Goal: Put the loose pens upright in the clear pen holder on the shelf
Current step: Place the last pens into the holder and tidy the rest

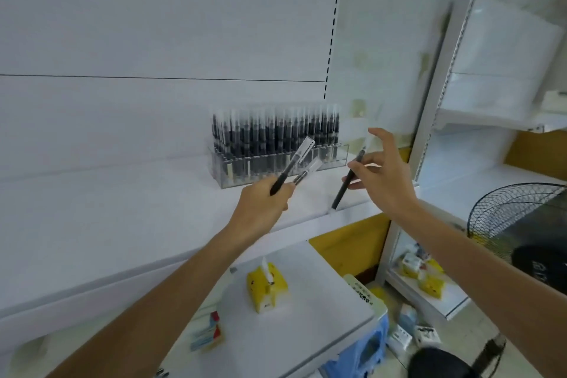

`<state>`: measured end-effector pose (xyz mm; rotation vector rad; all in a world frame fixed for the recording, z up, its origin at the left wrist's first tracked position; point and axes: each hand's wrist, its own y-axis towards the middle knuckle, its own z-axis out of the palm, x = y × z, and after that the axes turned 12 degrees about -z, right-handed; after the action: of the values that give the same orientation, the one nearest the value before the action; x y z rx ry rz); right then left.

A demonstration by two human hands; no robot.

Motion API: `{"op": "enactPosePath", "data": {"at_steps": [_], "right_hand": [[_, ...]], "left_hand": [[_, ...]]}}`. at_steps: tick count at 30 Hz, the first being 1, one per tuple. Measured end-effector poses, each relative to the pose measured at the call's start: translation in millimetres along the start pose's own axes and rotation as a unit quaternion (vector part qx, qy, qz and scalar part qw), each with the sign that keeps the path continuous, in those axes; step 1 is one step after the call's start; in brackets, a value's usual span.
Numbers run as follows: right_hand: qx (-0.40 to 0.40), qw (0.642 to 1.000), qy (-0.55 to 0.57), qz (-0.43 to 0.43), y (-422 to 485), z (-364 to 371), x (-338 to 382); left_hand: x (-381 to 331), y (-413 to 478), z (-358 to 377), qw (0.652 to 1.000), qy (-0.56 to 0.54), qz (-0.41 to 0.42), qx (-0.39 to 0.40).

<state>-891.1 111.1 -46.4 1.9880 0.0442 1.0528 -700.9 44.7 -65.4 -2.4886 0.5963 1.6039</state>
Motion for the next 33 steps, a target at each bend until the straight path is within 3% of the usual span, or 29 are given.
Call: {"op": "enactPosePath", "data": {"at_steps": [6,13,17,21,33], "right_hand": [[-0.023,0.999,-0.014,-0.036,29,14,-29],[-0.021,0.997,-0.007,-0.069,86,11,-44],[-0.032,0.992,-0.023,-0.123,113,14,-57],[0.005,0.987,0.011,-0.162,134,23,-66],[0.121,0.958,0.039,-0.257,164,45,-81]], "left_hand": [[-12,37,5,0.996,0.073,0.034,-0.024],[-28,74,20,0.999,0.029,0.005,-0.023],[-27,81,24,0.997,0.068,0.006,-0.029],[-26,83,28,0.992,0.084,0.021,-0.087],[-22,79,46,0.978,0.032,-0.051,-0.201]]}}
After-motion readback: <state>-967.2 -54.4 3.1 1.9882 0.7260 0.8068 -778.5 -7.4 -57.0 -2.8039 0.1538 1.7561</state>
